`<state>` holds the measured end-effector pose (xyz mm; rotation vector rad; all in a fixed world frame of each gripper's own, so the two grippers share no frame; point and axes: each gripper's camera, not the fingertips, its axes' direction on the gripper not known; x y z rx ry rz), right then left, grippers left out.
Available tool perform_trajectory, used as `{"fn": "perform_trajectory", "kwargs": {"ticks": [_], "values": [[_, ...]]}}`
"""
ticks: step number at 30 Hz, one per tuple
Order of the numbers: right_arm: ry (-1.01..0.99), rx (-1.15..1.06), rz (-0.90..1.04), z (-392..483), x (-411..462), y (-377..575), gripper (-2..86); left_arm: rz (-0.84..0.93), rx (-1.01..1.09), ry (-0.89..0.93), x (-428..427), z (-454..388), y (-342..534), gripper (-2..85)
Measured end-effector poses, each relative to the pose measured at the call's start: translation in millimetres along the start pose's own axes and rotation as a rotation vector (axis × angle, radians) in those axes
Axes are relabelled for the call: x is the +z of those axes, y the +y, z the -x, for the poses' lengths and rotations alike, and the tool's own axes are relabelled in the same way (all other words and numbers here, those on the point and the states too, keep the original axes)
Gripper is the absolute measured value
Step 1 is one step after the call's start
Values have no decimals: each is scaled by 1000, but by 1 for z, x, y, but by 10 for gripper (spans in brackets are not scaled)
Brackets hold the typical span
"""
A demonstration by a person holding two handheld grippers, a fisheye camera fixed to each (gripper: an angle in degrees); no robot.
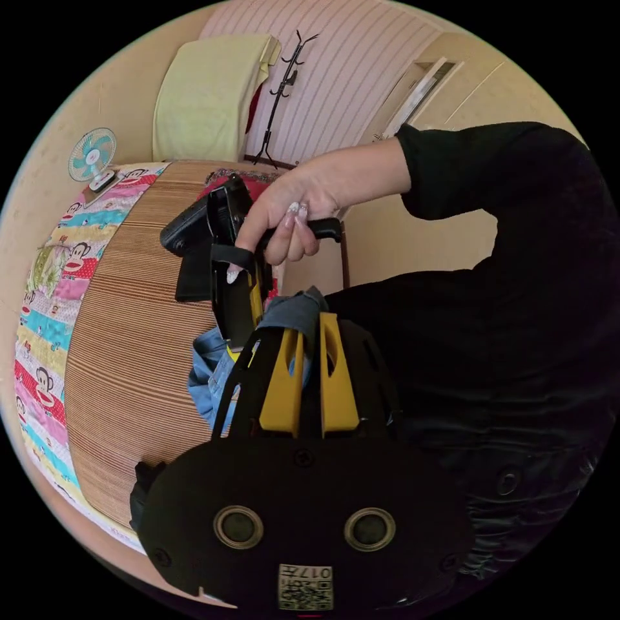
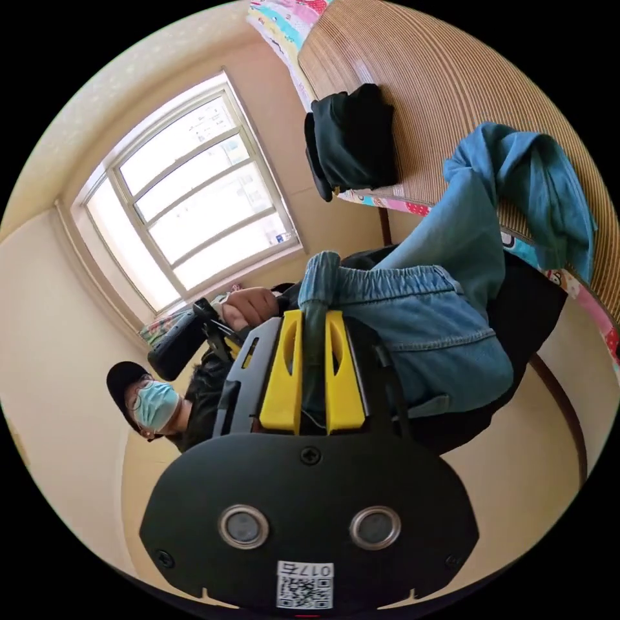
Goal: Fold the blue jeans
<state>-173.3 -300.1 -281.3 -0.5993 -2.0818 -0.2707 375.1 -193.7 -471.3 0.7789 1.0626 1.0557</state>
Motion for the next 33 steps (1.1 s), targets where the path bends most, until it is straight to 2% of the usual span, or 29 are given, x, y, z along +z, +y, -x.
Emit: {"fn": "perform_trajectory", "kwargs": {"ticks": [1,5,8,14,16,19,22,24,27,28,30,32,33], "values": [[-32,-48,-36,4,-7,5,49,-33,-27,-41,-9,2,4,44],[-403,-501,-319,36,-58,58,38,-175,-65,-228,-49,-4,17,45],[-526,-745,-345,70,-63,83,34,-343,-144,-270,-96,1,33,52],[-530,-1001,-288,162,-67,122,30,-735,-314,5,-183,42,107,123],[-498,-1048,-253,190,-67,136,30,-863,-452,130,-205,71,152,138],[-407,-1124,-203,238,-57,161,29,-972,-663,206,-217,103,207,180],[-355,-1195,-107,281,-36,183,28,-1027,-781,255,-229,127,247,225],[-357,-1248,-29,307,-17,200,27,-1073,-796,277,-242,140,266,236],[-361,-1300,33,329,0,223,26,-1108,-707,463,-262,170,273,241],[-359,-1310,45,332,3,227,25,-1085,-661,520,-269,181,265,244],[-364,-1348,69,342,11,245,25,-995,-612,501,-280,195,243,260],[-391,-1376,75,347,15,257,24,-944,-514,547,-286,203,219,270],[-416,-1384,92,351,17,263,24,-976,-379,671,-292,204,204,259]]}}
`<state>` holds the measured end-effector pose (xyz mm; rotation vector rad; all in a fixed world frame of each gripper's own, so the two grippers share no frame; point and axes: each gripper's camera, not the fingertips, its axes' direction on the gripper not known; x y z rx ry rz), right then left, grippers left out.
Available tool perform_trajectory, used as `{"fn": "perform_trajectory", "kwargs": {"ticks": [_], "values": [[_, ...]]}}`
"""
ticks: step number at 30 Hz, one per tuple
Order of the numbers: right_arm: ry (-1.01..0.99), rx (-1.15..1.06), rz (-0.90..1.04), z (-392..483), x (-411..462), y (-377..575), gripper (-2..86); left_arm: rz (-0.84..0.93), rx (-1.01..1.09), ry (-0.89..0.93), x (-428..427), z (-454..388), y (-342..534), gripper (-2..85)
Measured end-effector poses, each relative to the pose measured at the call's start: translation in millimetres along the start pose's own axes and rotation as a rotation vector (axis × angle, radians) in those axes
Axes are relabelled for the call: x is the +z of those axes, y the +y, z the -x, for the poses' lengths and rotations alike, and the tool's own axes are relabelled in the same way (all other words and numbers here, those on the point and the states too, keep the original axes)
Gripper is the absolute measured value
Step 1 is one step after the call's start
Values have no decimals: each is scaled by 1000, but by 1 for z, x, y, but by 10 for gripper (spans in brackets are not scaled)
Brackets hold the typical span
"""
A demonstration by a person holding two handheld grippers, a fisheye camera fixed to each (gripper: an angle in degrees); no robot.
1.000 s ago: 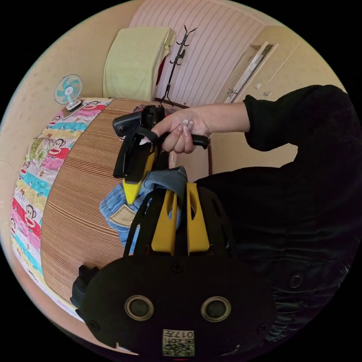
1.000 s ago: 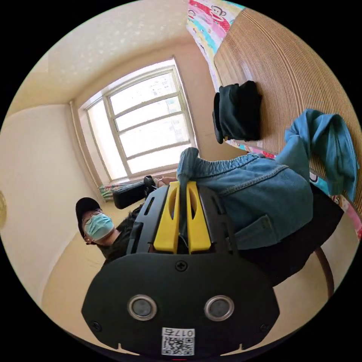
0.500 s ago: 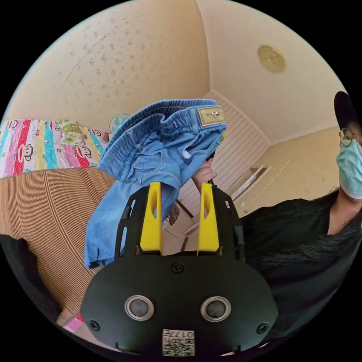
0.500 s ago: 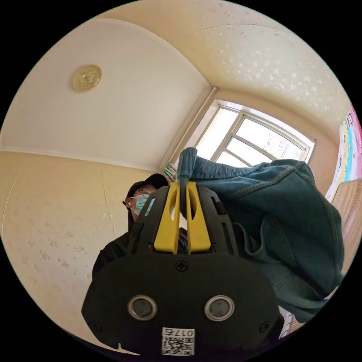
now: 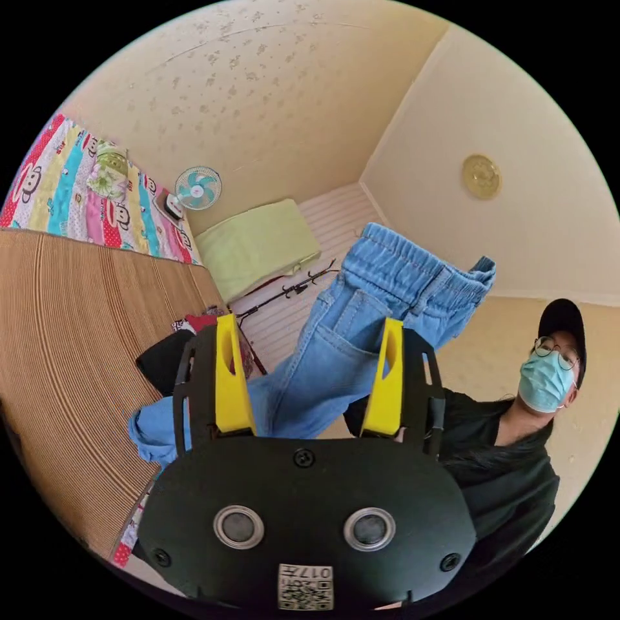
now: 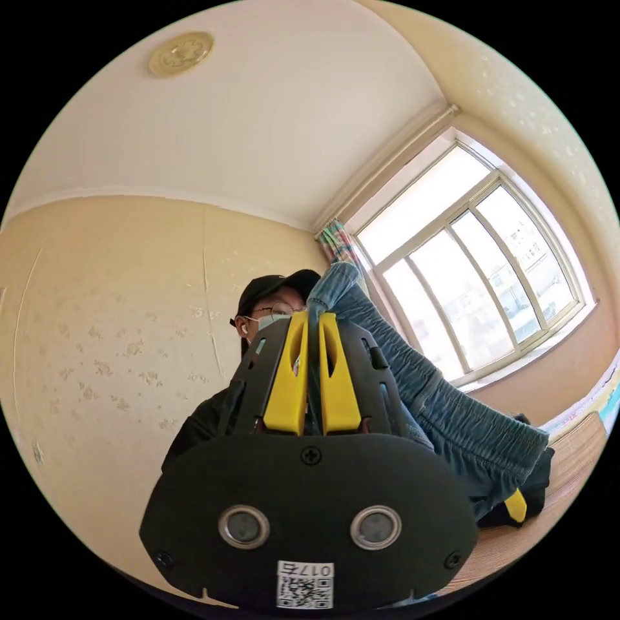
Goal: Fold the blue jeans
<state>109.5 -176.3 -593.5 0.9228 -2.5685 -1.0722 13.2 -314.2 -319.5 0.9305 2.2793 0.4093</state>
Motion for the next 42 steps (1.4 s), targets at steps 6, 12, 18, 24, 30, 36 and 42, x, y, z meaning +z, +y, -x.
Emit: {"fn": "perform_trajectory", "kwargs": {"ticks": [6,12,18,24,30,36,42], "values": [[102,-88,-49,84,13,-12,22,-90,329,575,-8,-111,-36,15],[912,-330,45,230,79,-53,23,-250,753,155,-85,-343,-94,-3],[1232,-389,-15,271,102,-103,24,-263,902,-217,-58,-482,-146,-4],[1534,-120,-58,183,-6,-165,24,-307,676,-526,-58,-420,-240,-3],[1784,296,-188,-36,-268,-240,33,-189,428,-966,-83,-214,-455,28],[1622,538,-324,-144,-422,-71,42,-180,104,-1042,-200,-34,-410,93],[1457,1134,63,-239,-470,270,66,140,-428,-1136,-292,168,-141,102]]}}
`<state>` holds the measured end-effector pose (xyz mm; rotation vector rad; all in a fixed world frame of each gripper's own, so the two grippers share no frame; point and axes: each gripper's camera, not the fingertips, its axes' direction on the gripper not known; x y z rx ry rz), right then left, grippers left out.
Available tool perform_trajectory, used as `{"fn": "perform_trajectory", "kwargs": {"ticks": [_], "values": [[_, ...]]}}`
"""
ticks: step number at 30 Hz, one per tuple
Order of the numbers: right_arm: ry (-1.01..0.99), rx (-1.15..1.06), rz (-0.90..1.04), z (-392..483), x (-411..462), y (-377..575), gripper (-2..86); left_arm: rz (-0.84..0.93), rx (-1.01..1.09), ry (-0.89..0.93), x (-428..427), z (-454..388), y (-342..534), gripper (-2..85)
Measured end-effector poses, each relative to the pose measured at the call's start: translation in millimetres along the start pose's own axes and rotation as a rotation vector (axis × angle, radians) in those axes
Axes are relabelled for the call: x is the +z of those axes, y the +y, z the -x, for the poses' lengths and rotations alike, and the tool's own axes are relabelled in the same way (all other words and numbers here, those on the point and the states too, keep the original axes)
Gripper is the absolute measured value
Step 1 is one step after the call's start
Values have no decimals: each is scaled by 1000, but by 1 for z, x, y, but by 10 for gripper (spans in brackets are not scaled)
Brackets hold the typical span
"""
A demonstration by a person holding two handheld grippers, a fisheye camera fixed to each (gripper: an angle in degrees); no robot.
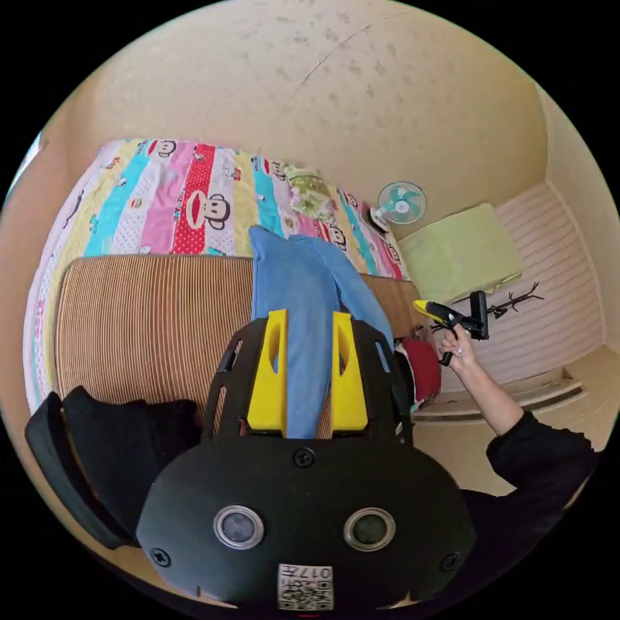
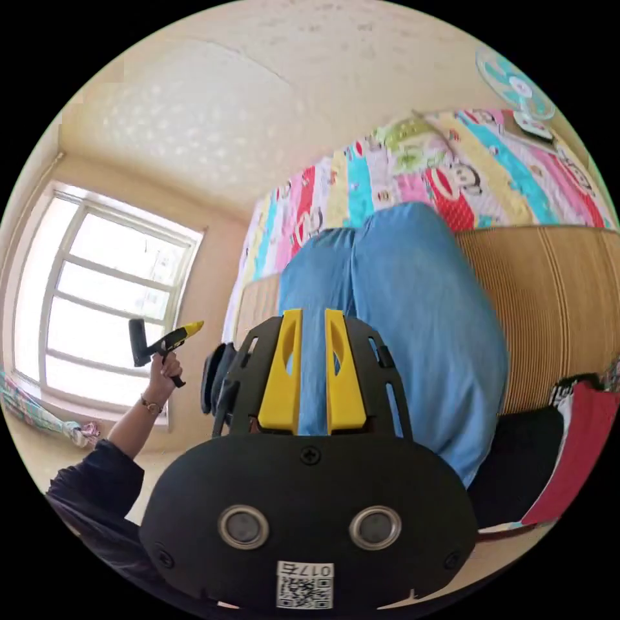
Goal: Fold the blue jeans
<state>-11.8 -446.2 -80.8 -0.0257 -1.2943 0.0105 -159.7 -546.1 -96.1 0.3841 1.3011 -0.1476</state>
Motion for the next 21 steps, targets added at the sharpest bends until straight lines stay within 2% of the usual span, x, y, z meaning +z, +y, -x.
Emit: {"fn": "perform_trajectory", "kwargs": {"ticks": [3,4,6,10,14,17,19,21], "values": [[-22,42,277,-58,104,89,77,255,-72,-46,86,66,105,103],[-35,41,316,-64,118,106,80,325,-77,-71,108,80,142,103],[-94,15,420,-74,151,165,90,371,-97,-84,127,94,188,105],[-118,38,503,-84,168,231,105,350,-116,-69,142,109,240,116],[-206,71,520,-106,164,269,94,306,-143,-121,146,117,240,109],[-254,48,516,-122,147,267,59,287,-185,-222,136,129,250,40],[-298,22,518,-127,133,267,42,316,-278,-87,130,146,272,6],[-279,-31,542,-123,115,279,28,362,-349,-33,126,154,302,-2]]}}
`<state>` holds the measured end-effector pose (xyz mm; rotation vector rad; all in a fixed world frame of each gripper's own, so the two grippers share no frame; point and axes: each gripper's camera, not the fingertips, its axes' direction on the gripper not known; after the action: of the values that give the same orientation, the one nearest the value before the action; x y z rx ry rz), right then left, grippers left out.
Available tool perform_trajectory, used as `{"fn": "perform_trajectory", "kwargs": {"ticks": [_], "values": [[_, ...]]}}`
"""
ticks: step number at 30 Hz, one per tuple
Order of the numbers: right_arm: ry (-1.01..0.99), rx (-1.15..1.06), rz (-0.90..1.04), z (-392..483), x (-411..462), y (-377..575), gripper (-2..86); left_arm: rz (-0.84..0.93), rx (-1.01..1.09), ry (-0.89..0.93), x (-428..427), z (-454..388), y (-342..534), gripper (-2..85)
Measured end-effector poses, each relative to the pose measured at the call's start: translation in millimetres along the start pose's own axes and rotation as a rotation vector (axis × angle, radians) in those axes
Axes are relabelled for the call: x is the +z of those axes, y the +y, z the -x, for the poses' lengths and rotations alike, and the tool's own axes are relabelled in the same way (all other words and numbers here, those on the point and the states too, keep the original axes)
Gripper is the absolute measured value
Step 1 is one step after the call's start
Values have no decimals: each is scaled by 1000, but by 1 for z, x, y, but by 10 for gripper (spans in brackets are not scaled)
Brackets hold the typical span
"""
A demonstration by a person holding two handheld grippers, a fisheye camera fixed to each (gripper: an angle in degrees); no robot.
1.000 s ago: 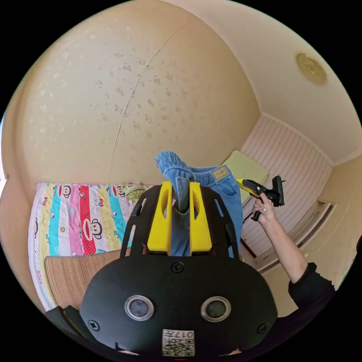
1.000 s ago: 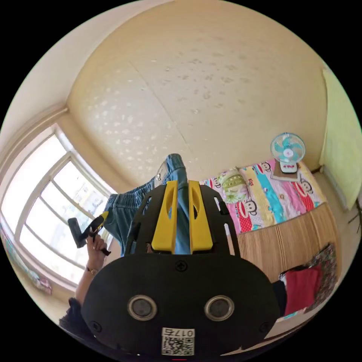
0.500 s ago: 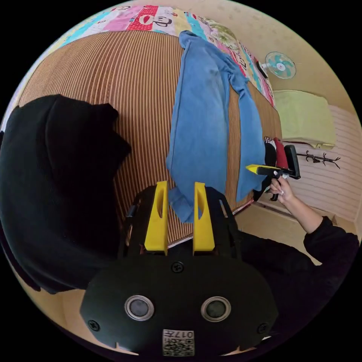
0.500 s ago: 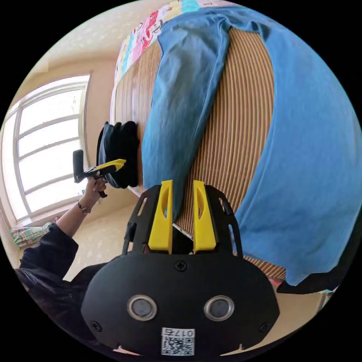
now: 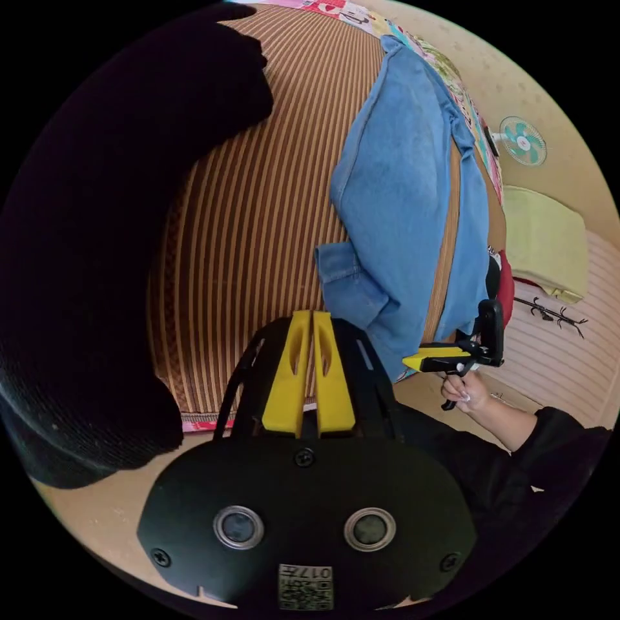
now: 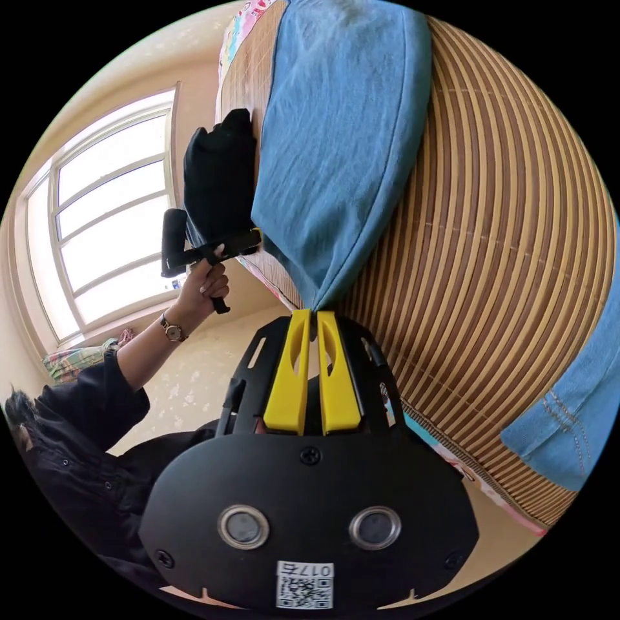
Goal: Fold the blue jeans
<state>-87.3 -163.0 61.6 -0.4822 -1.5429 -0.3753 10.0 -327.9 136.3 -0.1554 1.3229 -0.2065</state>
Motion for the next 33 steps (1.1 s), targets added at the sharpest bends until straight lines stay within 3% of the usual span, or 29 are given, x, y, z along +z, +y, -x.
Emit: {"fn": "perform_trajectory", "kwargs": {"ticks": [3,7,9,13,15,18,21,24,26,29,31,33], "values": [[46,-22,87,8,5,37,21,-11,-41,-133,2,17,72,-8],[120,-24,211,6,11,86,19,-39,-179,-95,7,43,166,-5],[162,-15,193,-1,-8,112,18,-105,-158,-66,-1,40,180,4],[67,44,135,-22,-44,138,18,-207,-32,-20,-21,23,140,109],[66,45,116,-30,-58,153,18,-148,61,-101,-13,8,107,114],[59,44,120,-33,-64,169,20,45,173,-425,24,-22,75,93],[43,23,134,-25,-63,186,22,166,299,-537,48,-46,98,33],[89,-29,192,-8,-57,203,25,235,280,-640,73,-31,158,6],[118,-43,248,-1,-59,211,28,240,180,-689,80,-1,196,2],[134,-112,264,11,-90,236,39,153,-165,-524,58,62,249,0],[222,-91,141,10,-135,260,50,6,-417,-366,28,102,293,7],[414,25,-147,0,-214,305,64,-150,-457,-227,6,108,314,33]]}}
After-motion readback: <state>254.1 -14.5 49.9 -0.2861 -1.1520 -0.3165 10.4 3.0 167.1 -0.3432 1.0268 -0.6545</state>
